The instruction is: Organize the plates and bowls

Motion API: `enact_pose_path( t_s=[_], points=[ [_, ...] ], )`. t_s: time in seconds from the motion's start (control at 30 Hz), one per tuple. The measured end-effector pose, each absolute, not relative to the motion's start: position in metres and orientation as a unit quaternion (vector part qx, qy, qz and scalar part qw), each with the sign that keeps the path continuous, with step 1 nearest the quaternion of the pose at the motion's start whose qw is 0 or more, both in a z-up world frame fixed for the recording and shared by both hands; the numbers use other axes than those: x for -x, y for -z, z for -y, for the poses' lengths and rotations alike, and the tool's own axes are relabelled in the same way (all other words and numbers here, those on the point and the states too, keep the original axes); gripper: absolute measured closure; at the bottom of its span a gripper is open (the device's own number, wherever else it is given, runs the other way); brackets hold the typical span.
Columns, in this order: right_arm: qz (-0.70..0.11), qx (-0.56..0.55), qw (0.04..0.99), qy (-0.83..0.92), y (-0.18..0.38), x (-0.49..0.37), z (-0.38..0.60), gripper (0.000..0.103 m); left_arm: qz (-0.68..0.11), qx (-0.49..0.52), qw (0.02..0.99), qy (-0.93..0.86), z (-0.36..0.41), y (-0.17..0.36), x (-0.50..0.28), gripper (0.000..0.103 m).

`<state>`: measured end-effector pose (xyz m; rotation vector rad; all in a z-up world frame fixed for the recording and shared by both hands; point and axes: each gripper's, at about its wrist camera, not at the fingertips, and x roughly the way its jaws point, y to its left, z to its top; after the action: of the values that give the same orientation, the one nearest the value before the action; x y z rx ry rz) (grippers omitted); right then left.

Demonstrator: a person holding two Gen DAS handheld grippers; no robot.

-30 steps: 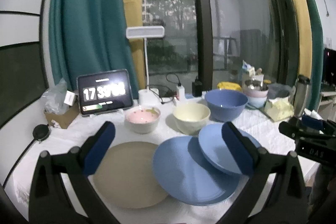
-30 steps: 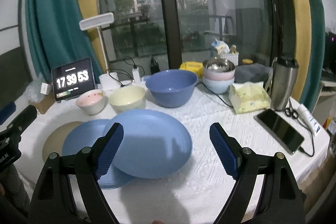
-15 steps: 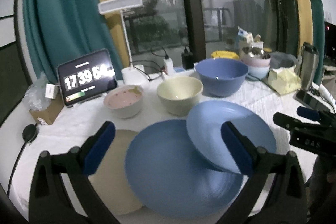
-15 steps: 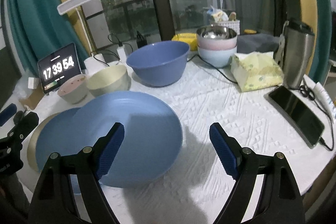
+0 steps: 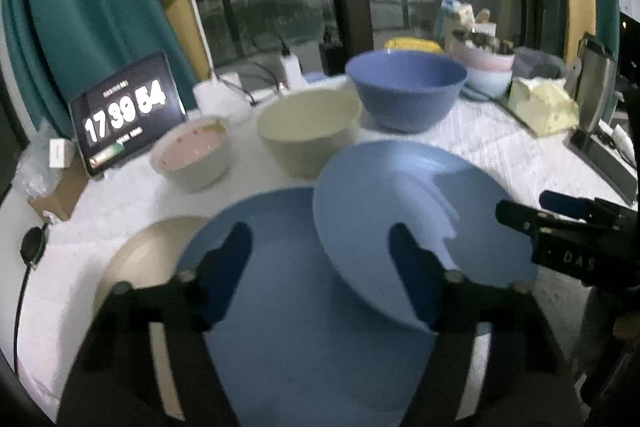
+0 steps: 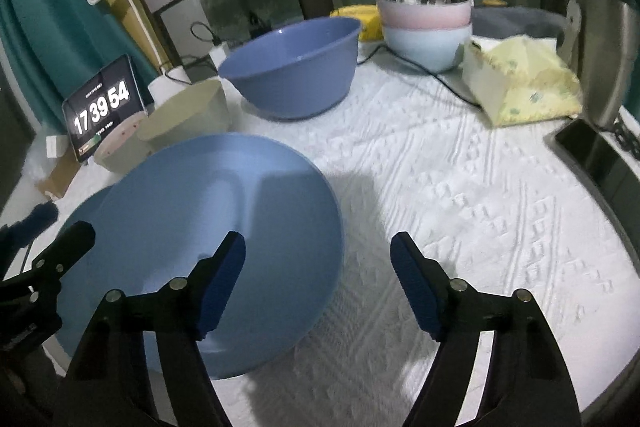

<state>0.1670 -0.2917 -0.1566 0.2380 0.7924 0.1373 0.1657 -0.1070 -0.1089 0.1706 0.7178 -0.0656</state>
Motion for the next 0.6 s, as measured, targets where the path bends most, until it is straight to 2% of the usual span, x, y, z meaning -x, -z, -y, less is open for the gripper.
enact_pose_path(
  t_s=[0.07, 0.17, 0.3, 0.37, 0.43, 0.5, 0.6],
  points=[
    [-0.394, -0.117, 0.909, -0.070, 0.160, -0.171, 0.292, 0.033, -0.365, -0.081, 0.927, 0.030, 0.108, 0.115, -0.170, 0.049],
    [-0.407, -0.121, 0.902, -0.078, 0.164, -0.176, 0.291, 0.041, -0.378, -0.078, 0.922, 0.027, 0.110, 0.122, -0.175, 0.057],
    [-0.418, -0.122, 0.896, -0.085, 0.168, -0.180, 0.291, 0.053, -0.392, -0.077, 0.916, 0.029, 0.113, 0.128, -0.179, 0.062],
    [-0.419, -0.122, 0.896, -0.087, 0.169, -0.181, 0.291, 0.060, -0.396, -0.078, 0.914, 0.032, 0.115, 0.130, -0.180, 0.068],
    [-0.419, -0.119, 0.896, -0.089, 0.169, -0.181, 0.291, 0.071, -0.397, -0.080, 0.914, 0.035, 0.118, 0.130, -0.180, 0.073],
    [-0.419, -0.116, 0.896, -0.087, 0.168, -0.180, 0.291, 0.073, -0.397, -0.084, 0.914, 0.031, 0.121, 0.131, -0.179, 0.073],
    [-0.417, -0.117, 0.897, -0.084, 0.167, -0.180, 0.293, 0.081, -0.399, -0.082, 0.913, 0.026, 0.120, 0.131, -0.181, 0.075]
  ],
)
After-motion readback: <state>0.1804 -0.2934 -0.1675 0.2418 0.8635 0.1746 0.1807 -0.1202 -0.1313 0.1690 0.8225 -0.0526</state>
